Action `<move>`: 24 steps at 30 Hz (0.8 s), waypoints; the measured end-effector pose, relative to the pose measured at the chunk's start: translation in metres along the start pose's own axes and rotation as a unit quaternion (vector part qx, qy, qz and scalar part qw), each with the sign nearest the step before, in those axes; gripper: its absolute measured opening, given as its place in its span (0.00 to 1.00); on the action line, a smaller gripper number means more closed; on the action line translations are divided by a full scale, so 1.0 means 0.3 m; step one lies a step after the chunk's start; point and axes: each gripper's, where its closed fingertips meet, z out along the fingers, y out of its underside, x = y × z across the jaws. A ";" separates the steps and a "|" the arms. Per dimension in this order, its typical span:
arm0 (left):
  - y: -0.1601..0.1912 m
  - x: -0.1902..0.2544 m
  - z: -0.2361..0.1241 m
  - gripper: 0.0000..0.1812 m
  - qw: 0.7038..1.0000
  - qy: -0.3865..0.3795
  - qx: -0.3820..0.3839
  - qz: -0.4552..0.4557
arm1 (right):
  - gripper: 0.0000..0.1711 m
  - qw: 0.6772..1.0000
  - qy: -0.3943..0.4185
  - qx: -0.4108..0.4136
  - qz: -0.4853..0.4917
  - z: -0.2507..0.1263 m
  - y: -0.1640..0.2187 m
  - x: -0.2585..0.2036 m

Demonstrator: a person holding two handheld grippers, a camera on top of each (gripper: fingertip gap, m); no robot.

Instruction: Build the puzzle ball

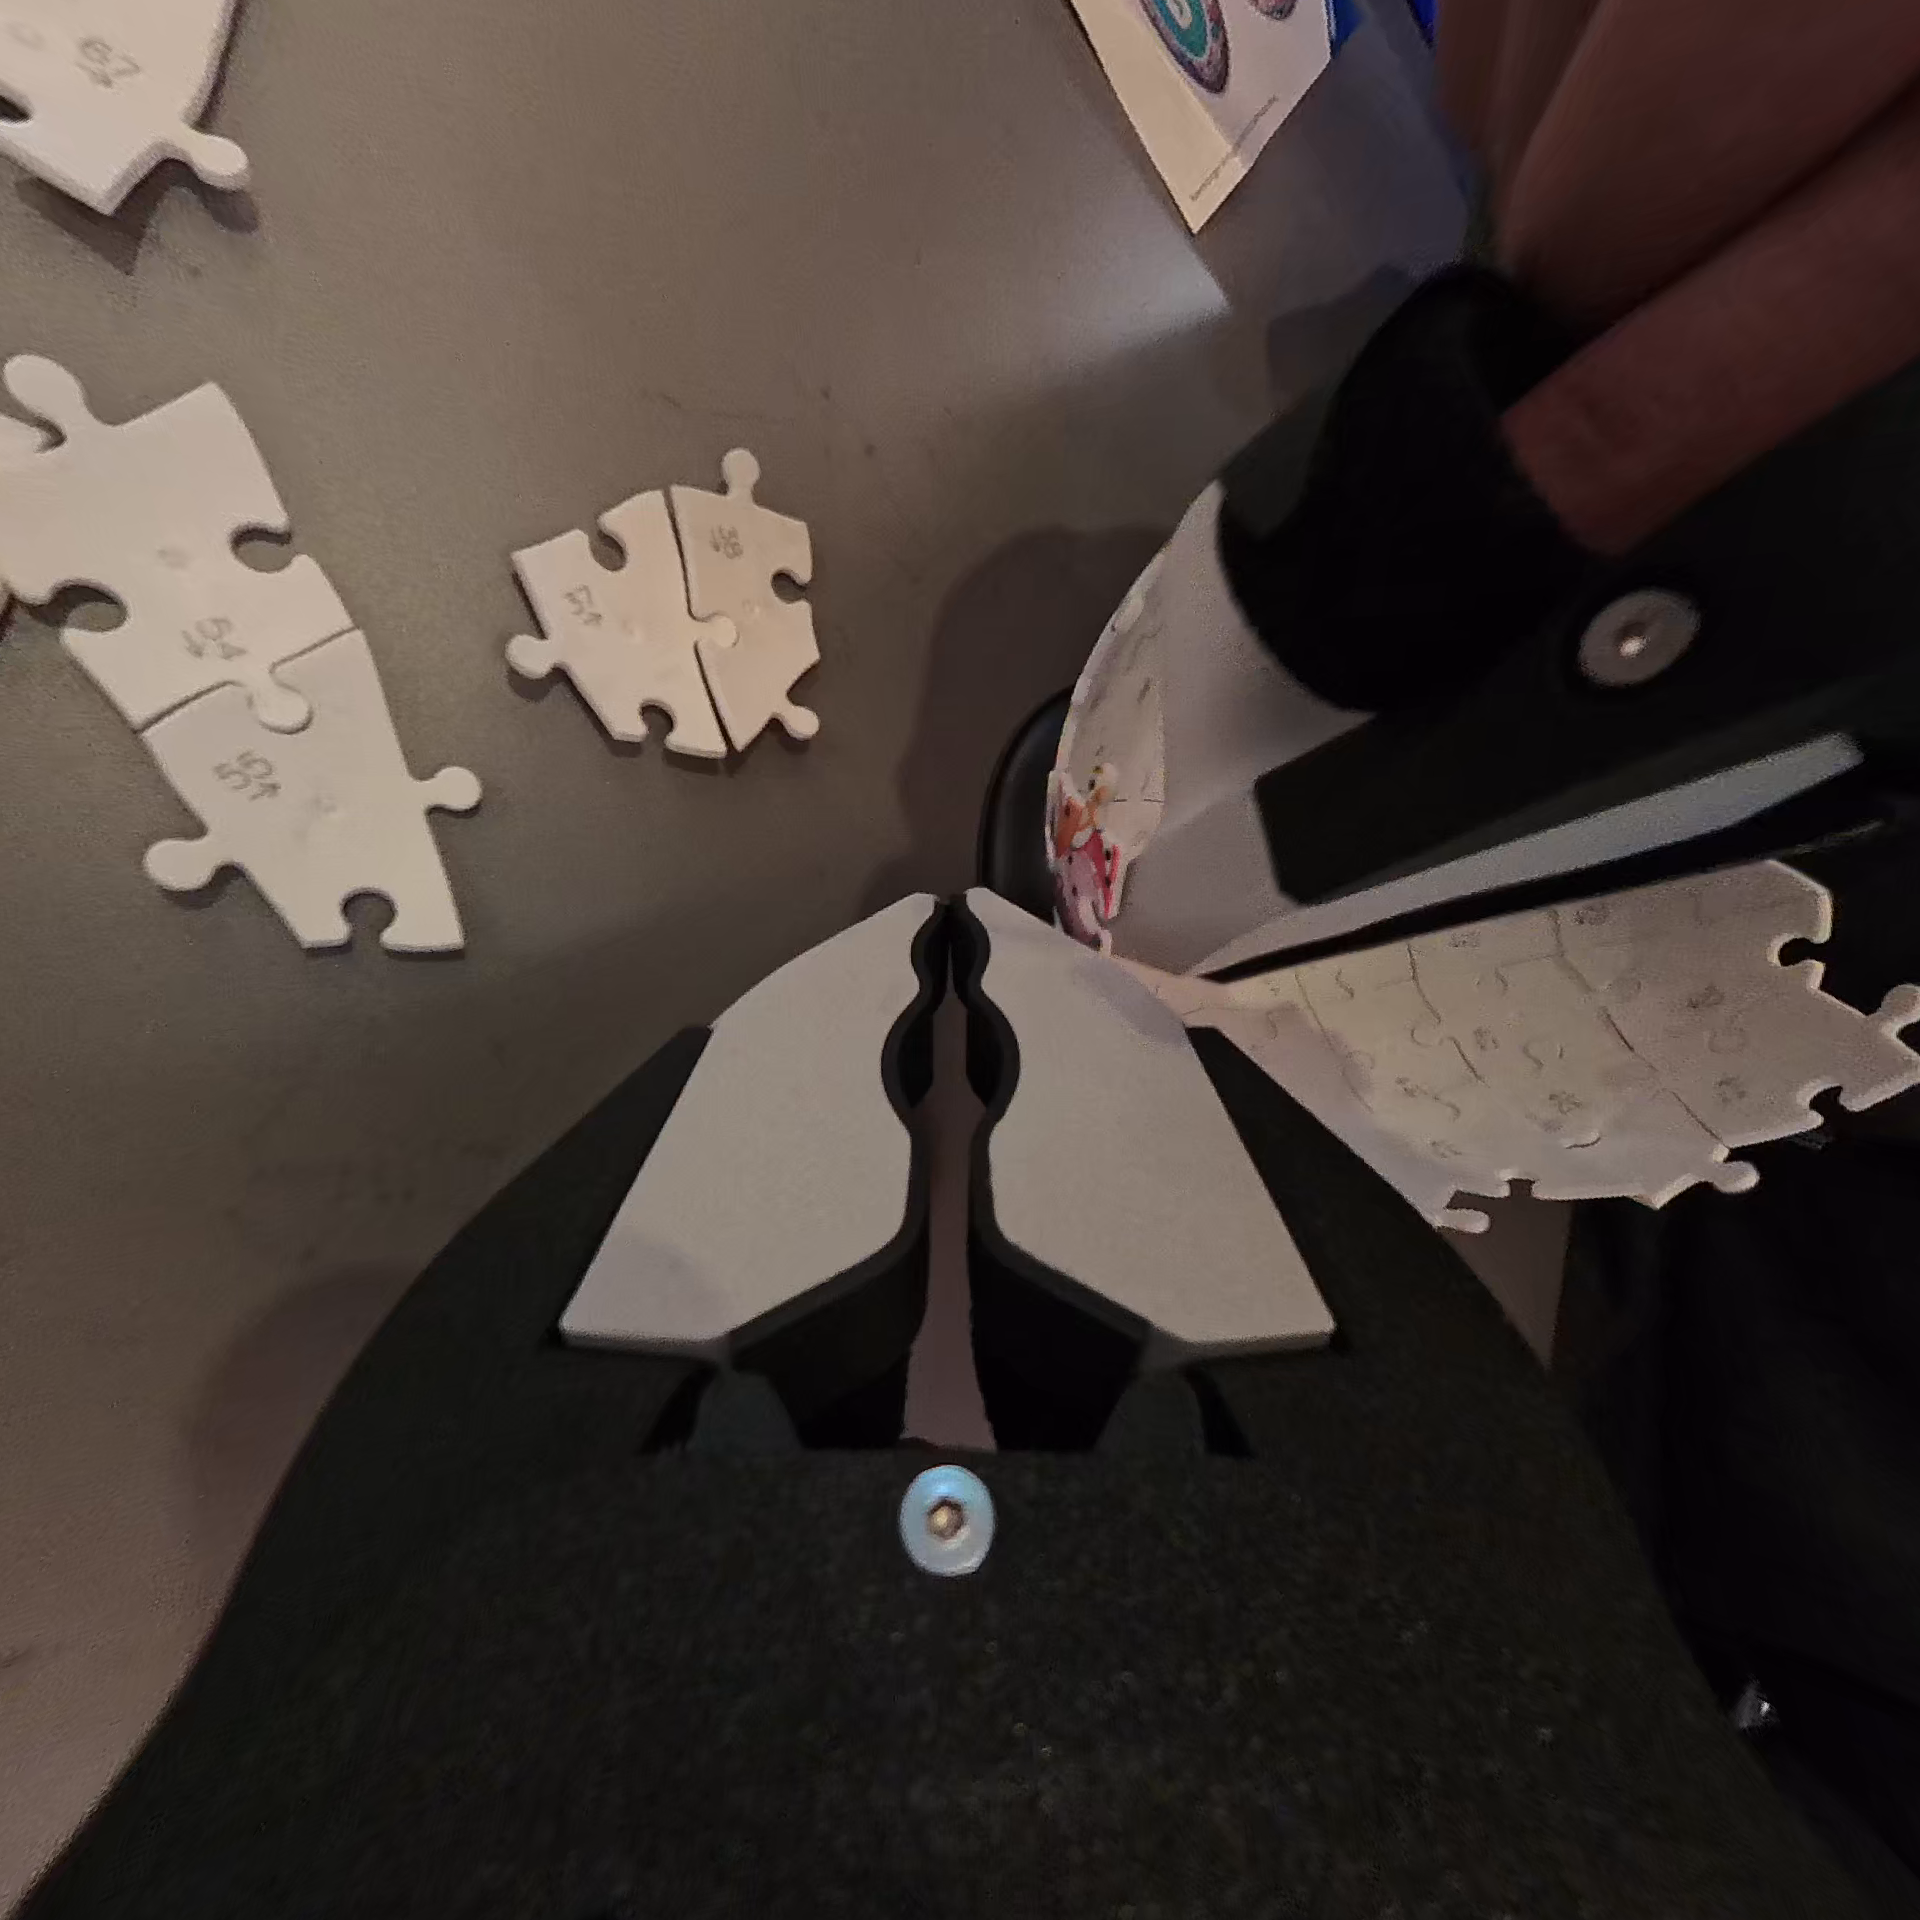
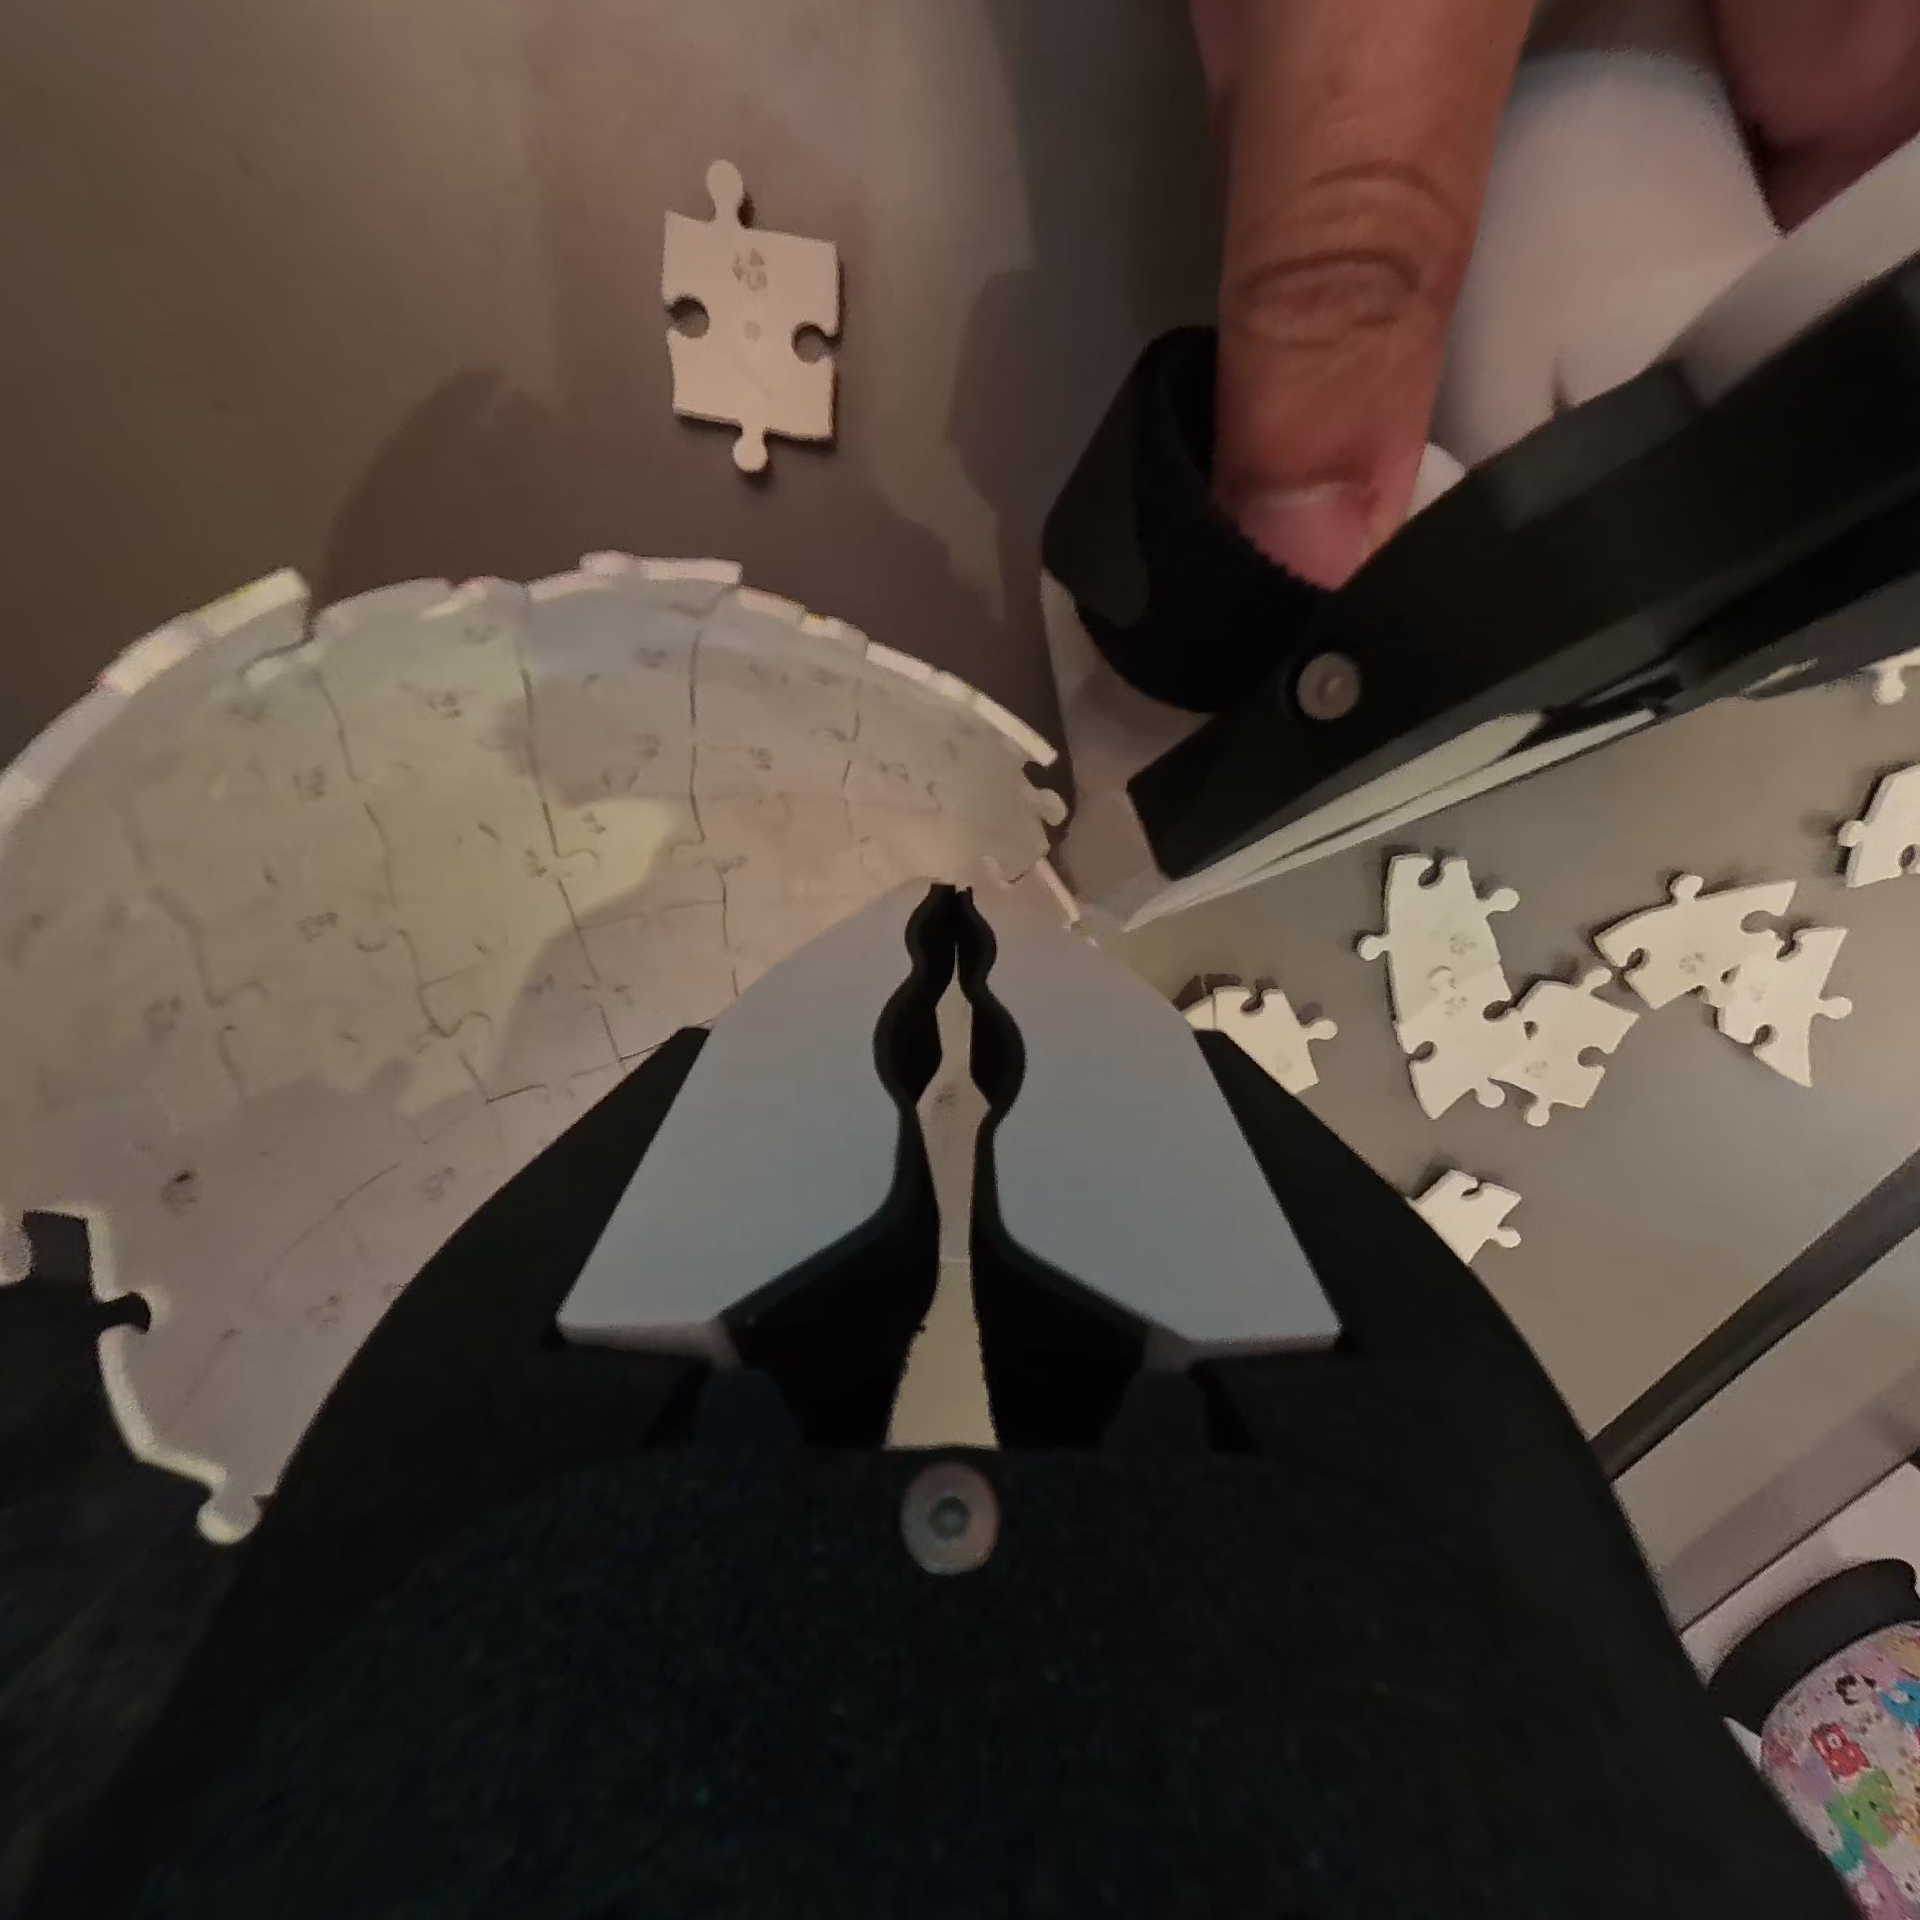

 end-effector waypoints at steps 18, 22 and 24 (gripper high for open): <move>0.022 -0.011 -0.001 0.00 1.000 0.001 -0.008 -0.017 | 0.00 0.999 -0.011 0.040 0.004 -0.019 -0.013 0.008; 0.012 -0.008 0.000 0.00 1.000 0.002 -0.001 -0.015 | 0.00 0.999 -0.002 0.041 0.004 -0.014 -0.020 0.018; 0.008 0.003 0.006 0.00 1.000 0.008 0.001 -0.013 | 0.00 0.999 0.001 0.039 0.007 -0.012 -0.021 0.026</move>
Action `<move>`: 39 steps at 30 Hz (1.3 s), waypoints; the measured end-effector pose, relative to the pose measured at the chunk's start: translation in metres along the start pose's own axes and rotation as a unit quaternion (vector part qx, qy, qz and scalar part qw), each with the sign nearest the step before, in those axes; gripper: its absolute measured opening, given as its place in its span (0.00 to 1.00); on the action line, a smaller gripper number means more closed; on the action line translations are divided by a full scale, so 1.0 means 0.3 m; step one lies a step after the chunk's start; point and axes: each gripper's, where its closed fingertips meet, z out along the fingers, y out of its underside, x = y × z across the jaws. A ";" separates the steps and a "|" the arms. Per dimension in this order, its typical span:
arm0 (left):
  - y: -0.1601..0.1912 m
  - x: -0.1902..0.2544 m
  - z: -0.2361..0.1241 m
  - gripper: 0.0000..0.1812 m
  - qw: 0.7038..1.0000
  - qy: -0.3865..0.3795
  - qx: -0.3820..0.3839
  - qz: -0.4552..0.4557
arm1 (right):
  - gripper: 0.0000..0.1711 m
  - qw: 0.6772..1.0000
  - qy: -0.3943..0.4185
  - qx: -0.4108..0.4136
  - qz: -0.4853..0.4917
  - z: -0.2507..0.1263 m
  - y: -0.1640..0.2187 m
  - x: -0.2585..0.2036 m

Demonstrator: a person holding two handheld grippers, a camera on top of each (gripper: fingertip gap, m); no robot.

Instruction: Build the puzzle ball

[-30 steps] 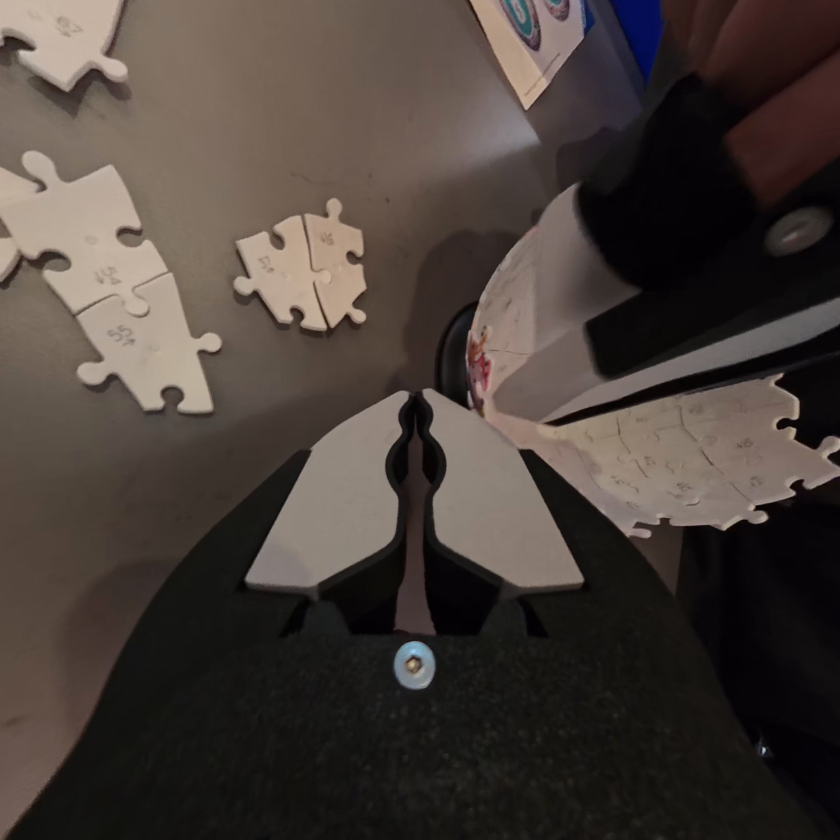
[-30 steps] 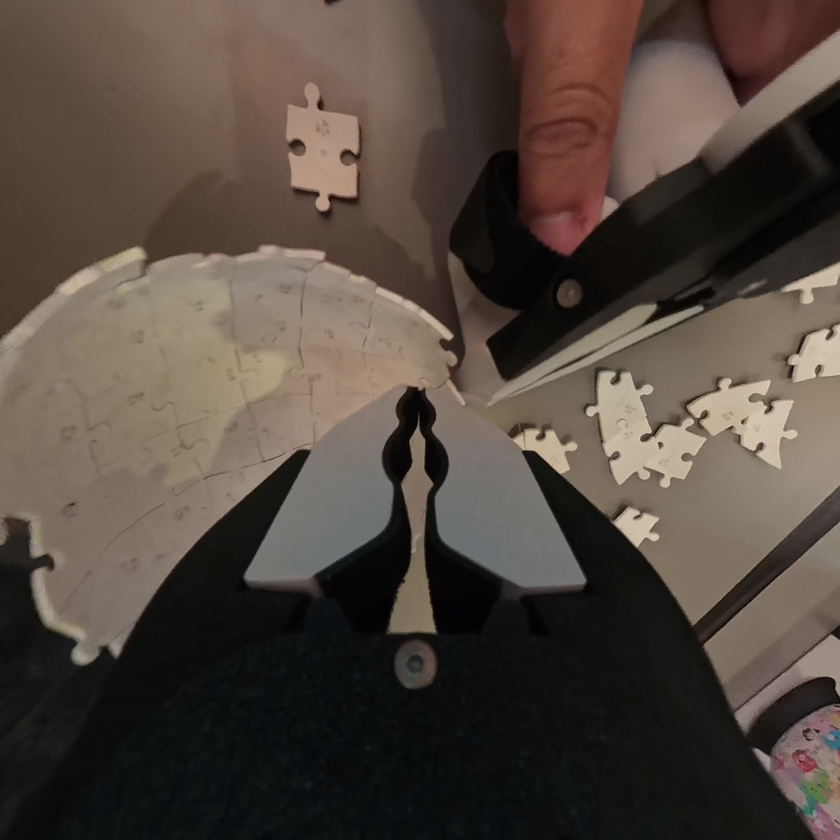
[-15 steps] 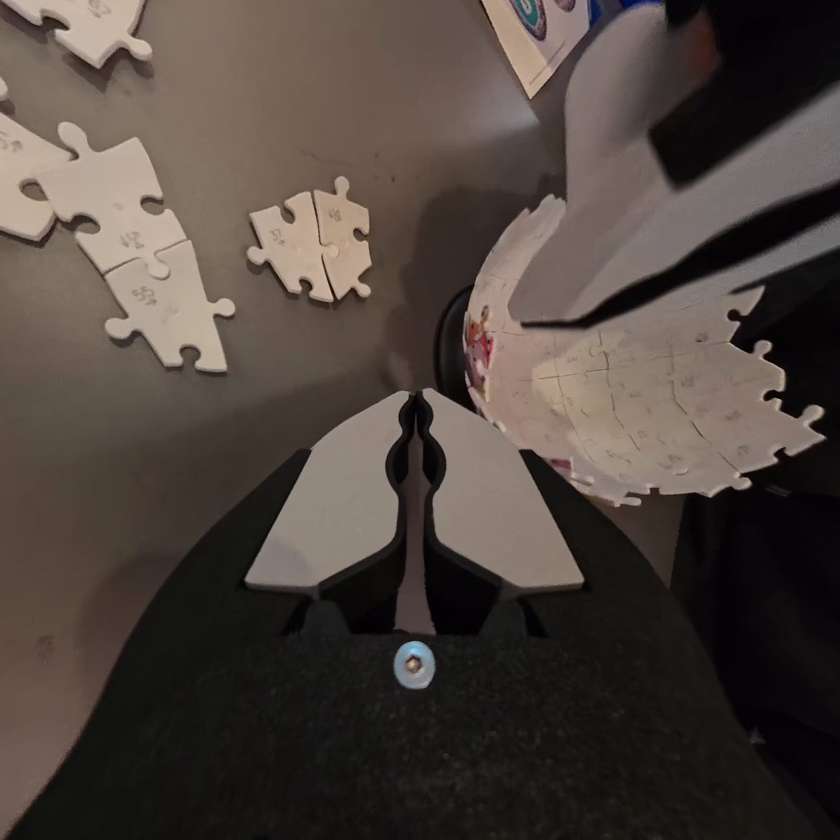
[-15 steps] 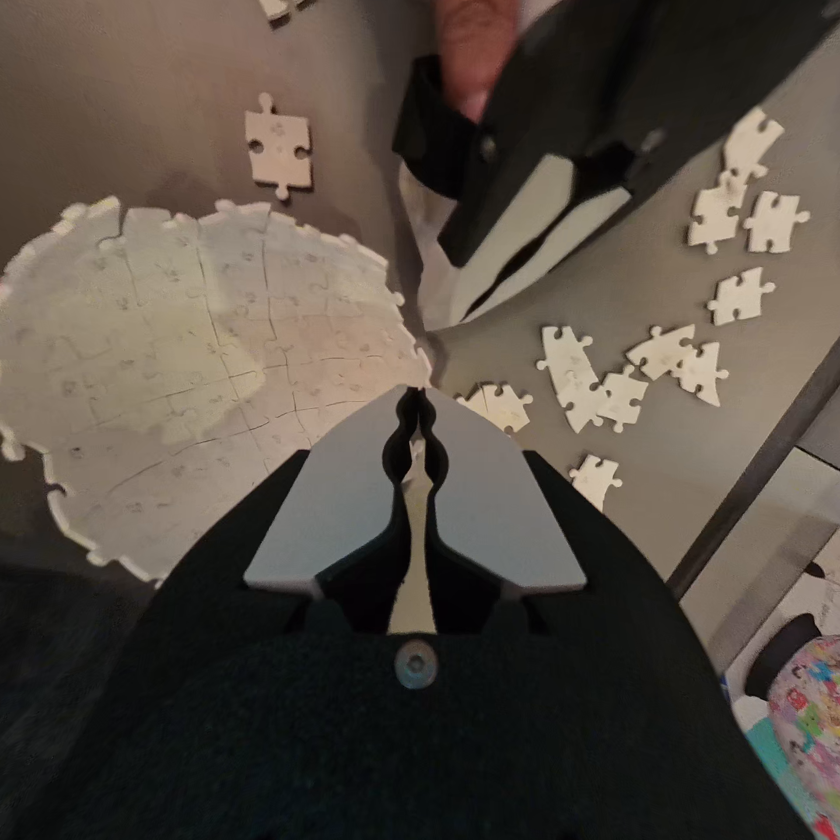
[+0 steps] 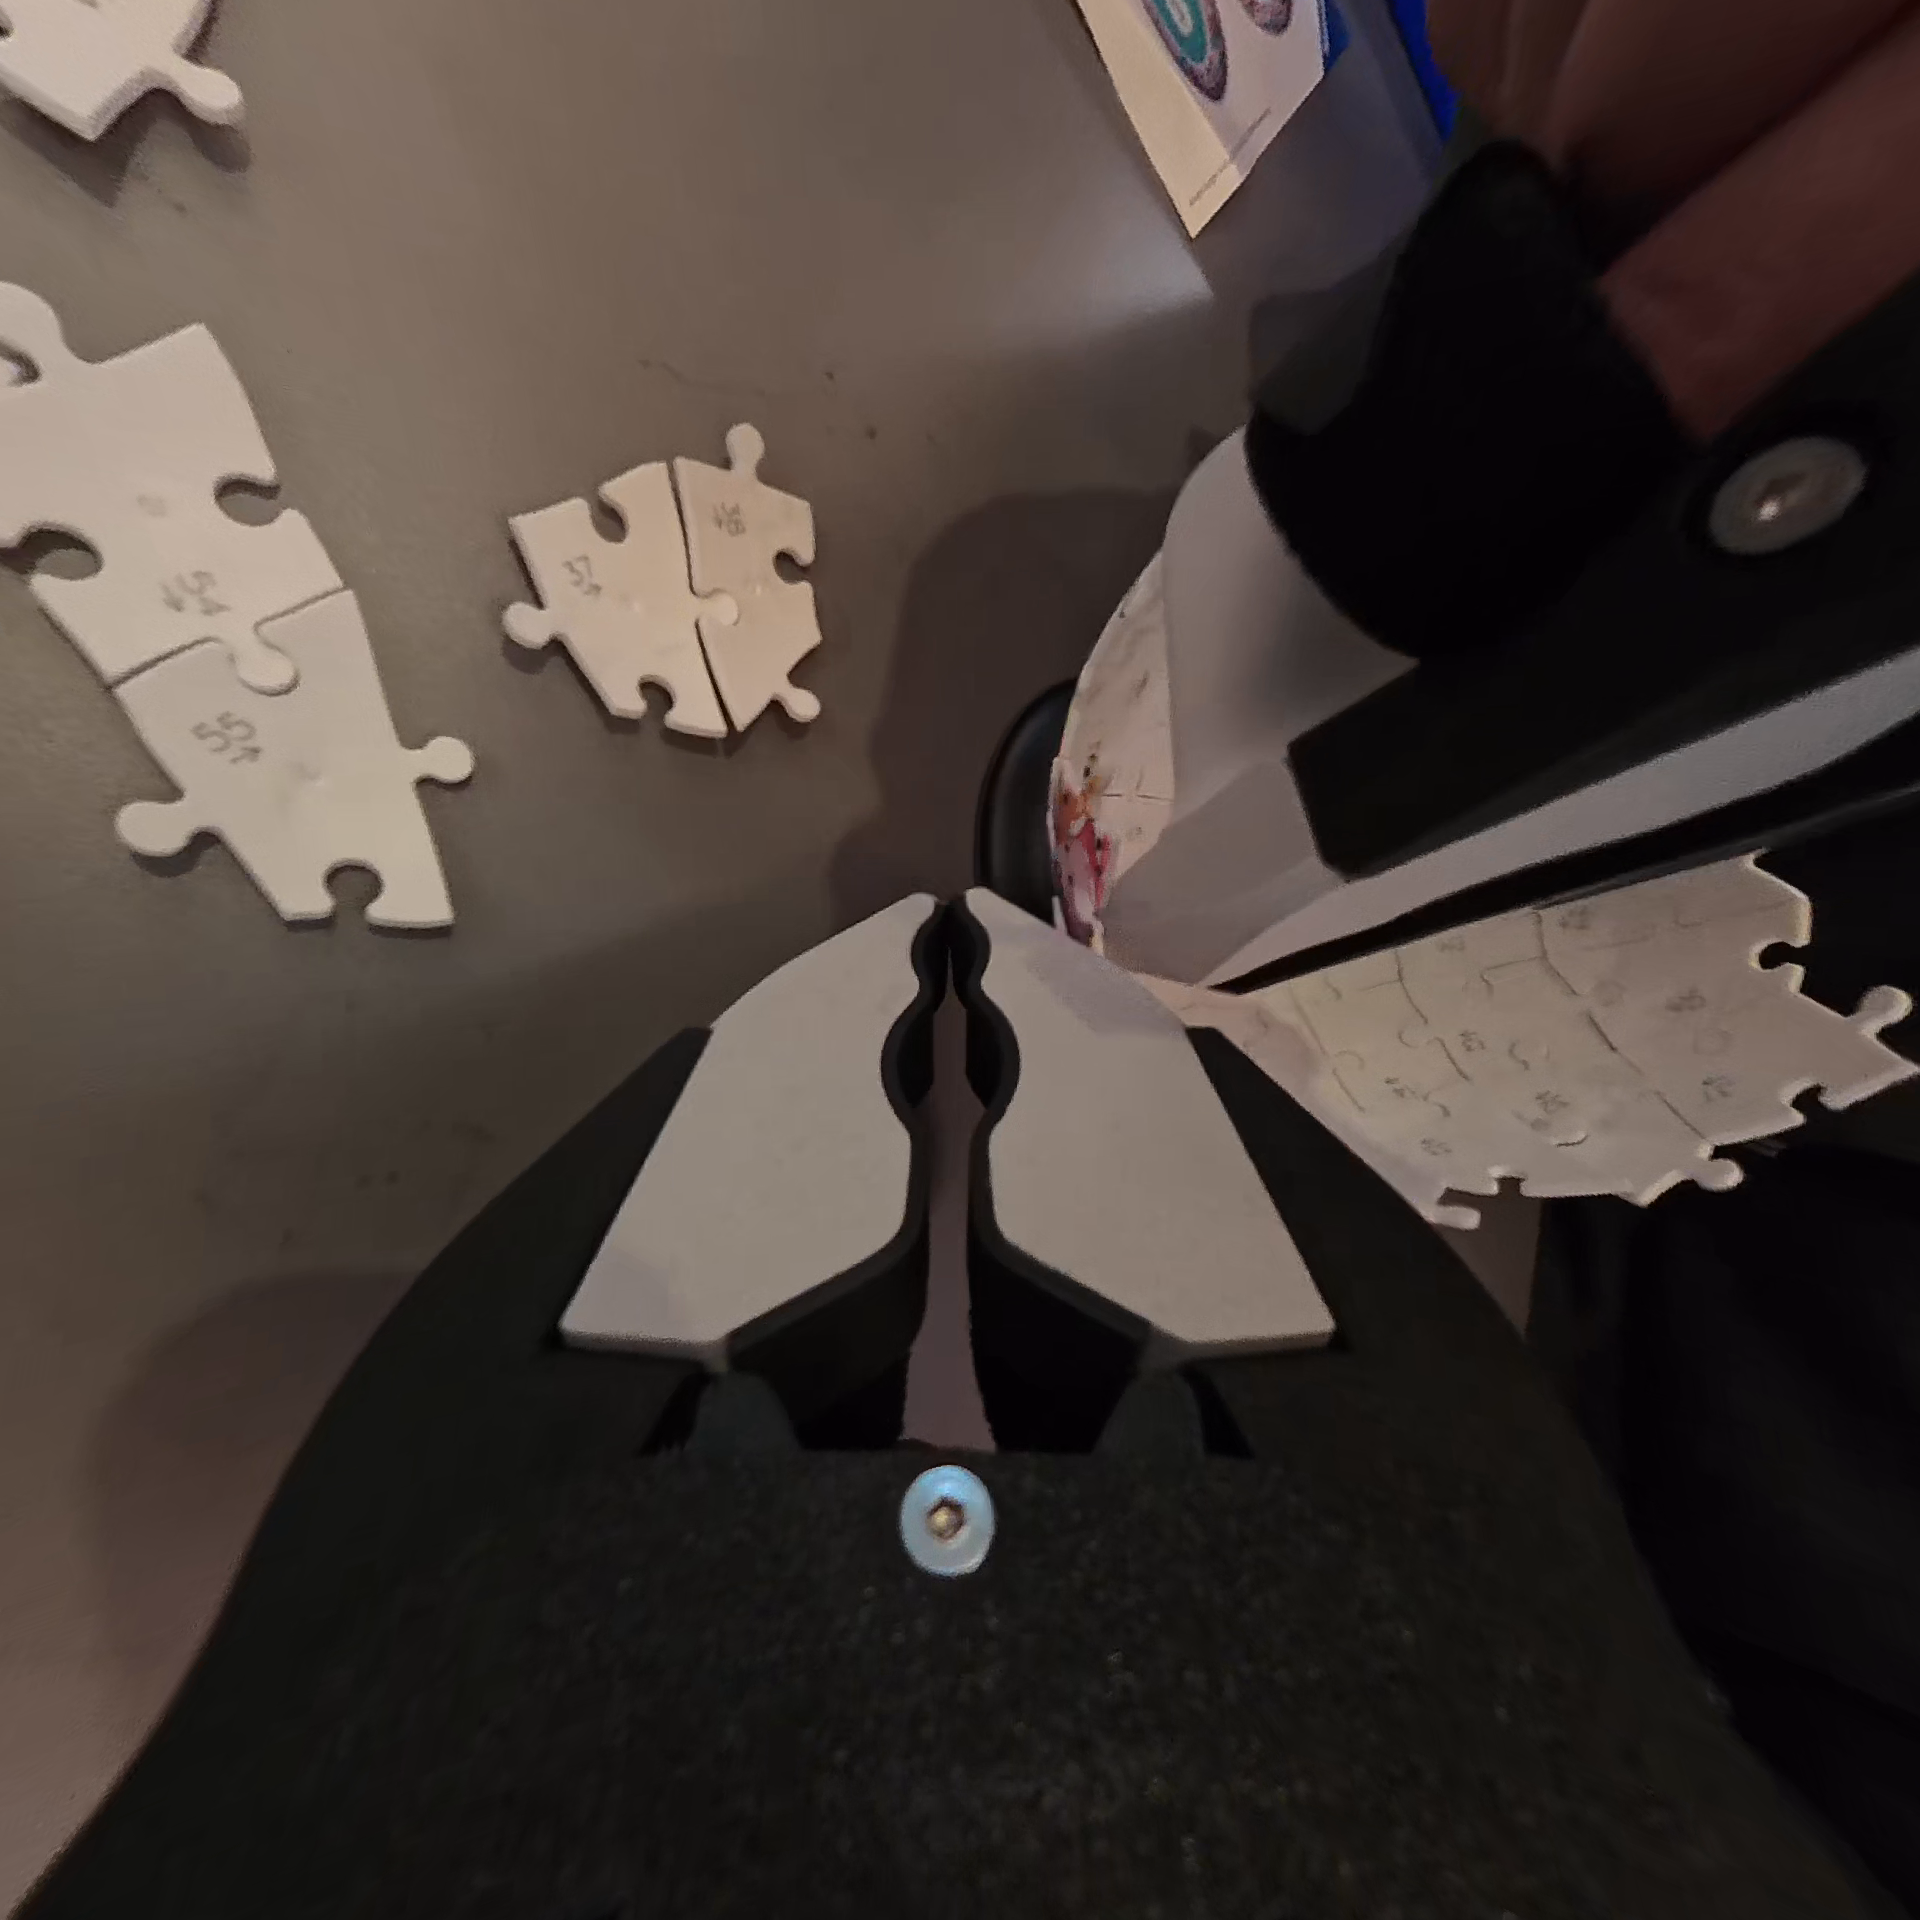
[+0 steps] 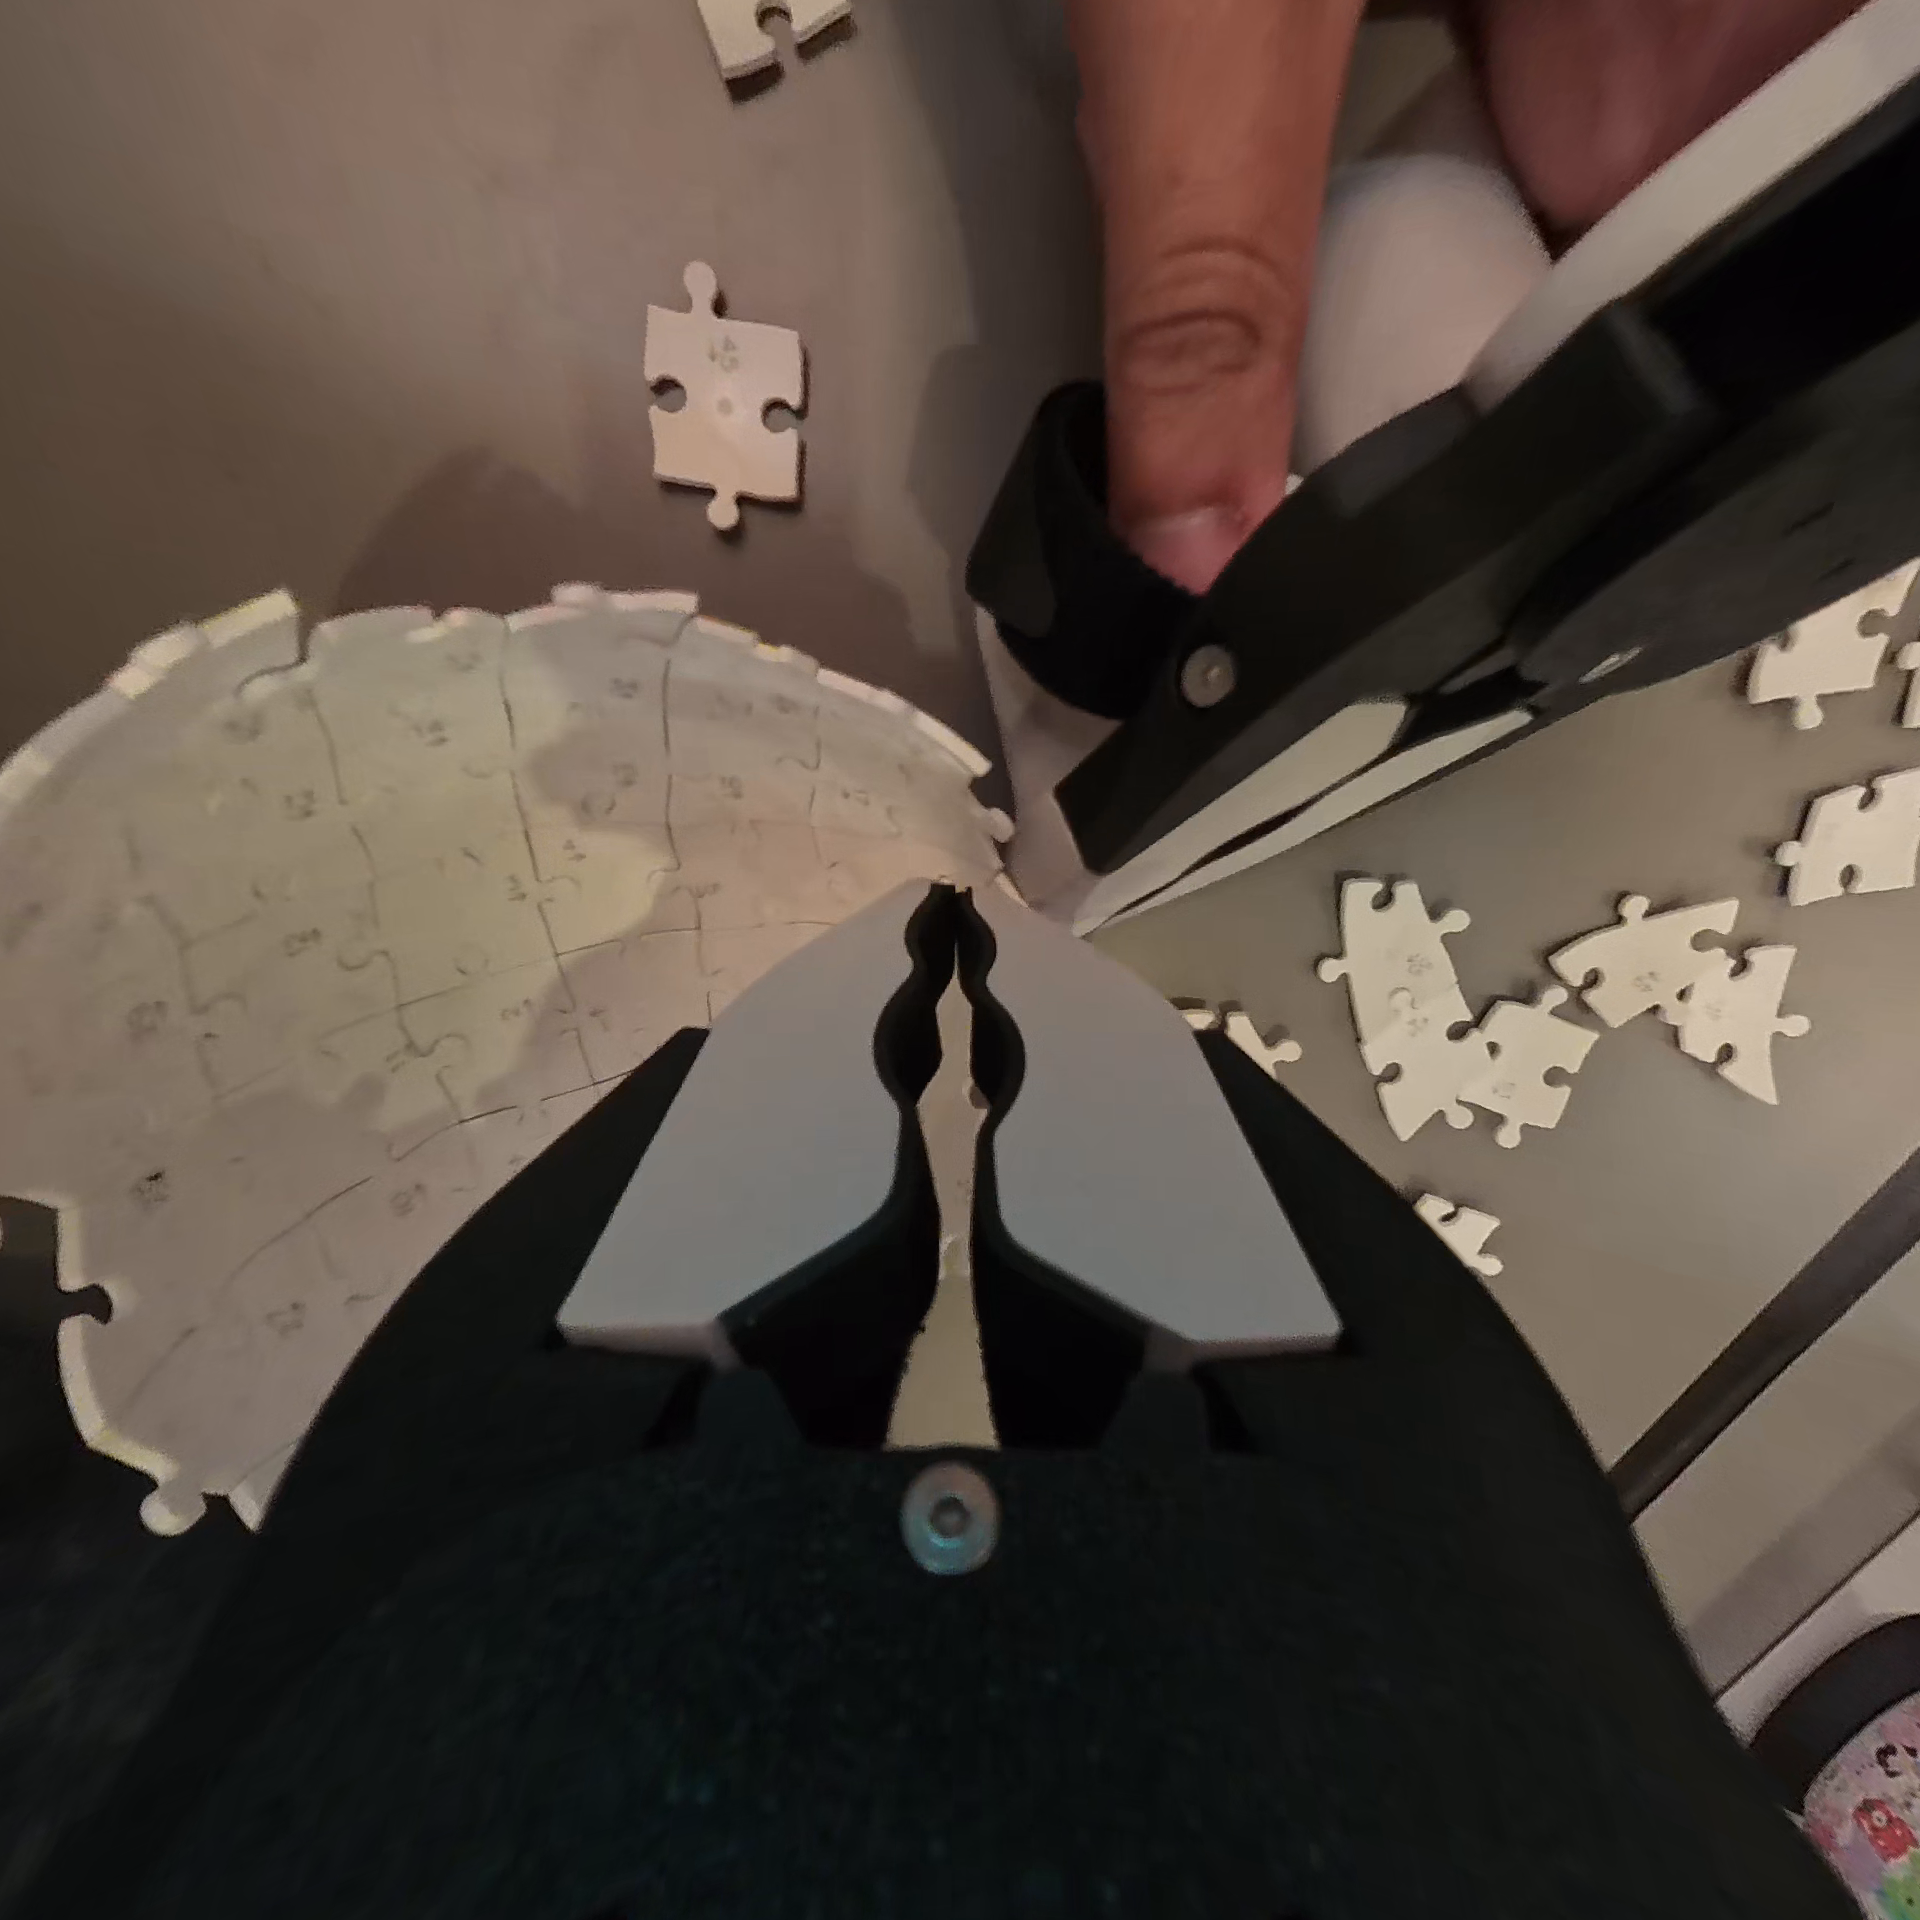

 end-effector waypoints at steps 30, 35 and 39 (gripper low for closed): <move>0.080 0.168 -0.182 0.24 1.000 0.019 0.014 -0.011 | 0.07 0.998 0.022 0.024 0.055 -0.066 0.062 0.053; 0.079 0.194 -0.156 0.25 1.000 0.013 0.001 -0.003 | 0.05 0.998 0.020 0.022 0.054 -0.059 0.060 0.051; 0.083 0.185 -0.134 0.23 1.000 0.011 -0.006 -0.011 | 0.05 0.998 0.023 0.019 0.050 -0.058 0.058 0.050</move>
